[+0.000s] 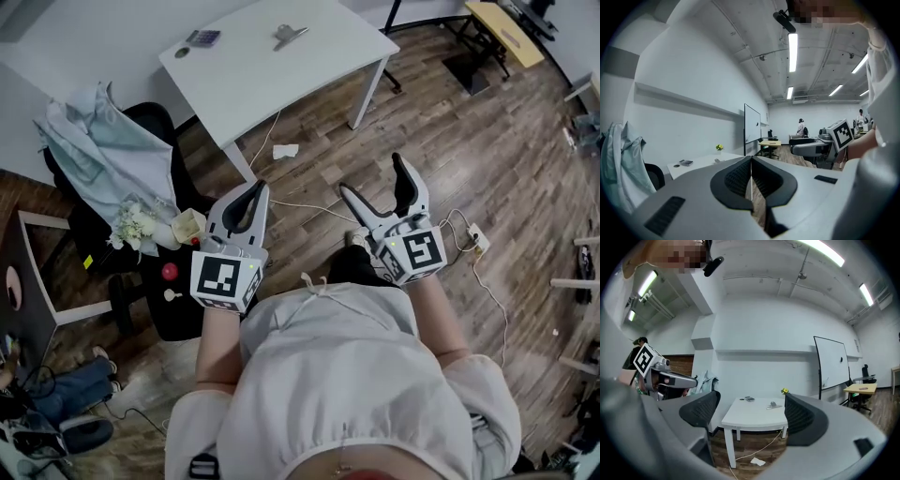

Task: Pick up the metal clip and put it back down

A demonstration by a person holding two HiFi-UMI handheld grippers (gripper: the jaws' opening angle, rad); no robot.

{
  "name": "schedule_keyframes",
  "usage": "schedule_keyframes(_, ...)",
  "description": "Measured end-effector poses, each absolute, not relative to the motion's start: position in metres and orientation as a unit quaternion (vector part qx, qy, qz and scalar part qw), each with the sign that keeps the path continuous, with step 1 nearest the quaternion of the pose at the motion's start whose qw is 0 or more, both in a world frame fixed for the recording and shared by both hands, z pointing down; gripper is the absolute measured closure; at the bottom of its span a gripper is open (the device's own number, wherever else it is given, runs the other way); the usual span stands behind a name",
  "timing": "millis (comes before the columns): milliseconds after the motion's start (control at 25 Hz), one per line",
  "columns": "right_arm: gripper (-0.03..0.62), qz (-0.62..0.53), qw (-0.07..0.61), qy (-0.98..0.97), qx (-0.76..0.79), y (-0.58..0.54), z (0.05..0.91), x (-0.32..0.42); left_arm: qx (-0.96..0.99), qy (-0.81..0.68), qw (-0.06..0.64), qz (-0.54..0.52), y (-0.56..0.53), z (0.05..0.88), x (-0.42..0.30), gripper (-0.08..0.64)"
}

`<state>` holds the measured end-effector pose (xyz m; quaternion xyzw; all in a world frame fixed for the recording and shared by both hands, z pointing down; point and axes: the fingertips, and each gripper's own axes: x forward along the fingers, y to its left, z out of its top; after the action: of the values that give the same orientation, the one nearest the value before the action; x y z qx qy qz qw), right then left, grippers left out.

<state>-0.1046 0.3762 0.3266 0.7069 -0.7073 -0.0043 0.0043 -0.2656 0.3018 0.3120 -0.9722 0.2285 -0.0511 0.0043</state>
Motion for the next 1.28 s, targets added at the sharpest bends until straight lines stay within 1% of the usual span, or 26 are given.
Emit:
schedule_keyframes(160, 0.135, 0.01, -0.003, -0.735, 0.678, 0.341, 0.324, -0.044, -0.962, 0.267, -0.001, -0.062, 0.283, 0.31, -0.216, 0.541)
schedule_keyframes(440, 0.135, 0.017, 0.021, -0.769, 0.639, 0.292, 0.324, 0.068, -0.942, 0.33, -0.002, -0.064, 0.248, 0.304, -0.115, 0.541)
schedule_keyframes(680, 0.135, 0.038, 0.044, -0.784, 0.619, 0.251, 0.337, 0.141, -0.928, 0.366, -0.008, -0.069, 0.219, 0.307, -0.052, 0.54)
schedule_keyframes(1000, 0.135, 0.068, 0.057, -0.809, 0.581, 0.18, 0.353, 0.166, -0.912, 0.401, -0.023, -0.085, 0.166, 0.316, -0.025, 0.54)
schedule_keyframes(1280, 0.135, 0.068, 0.07, -0.818, 0.567, 0.092, 0.363, 0.17, -0.911, 0.404, -0.023, -0.083, 0.083, 0.325, -0.008, 0.54)
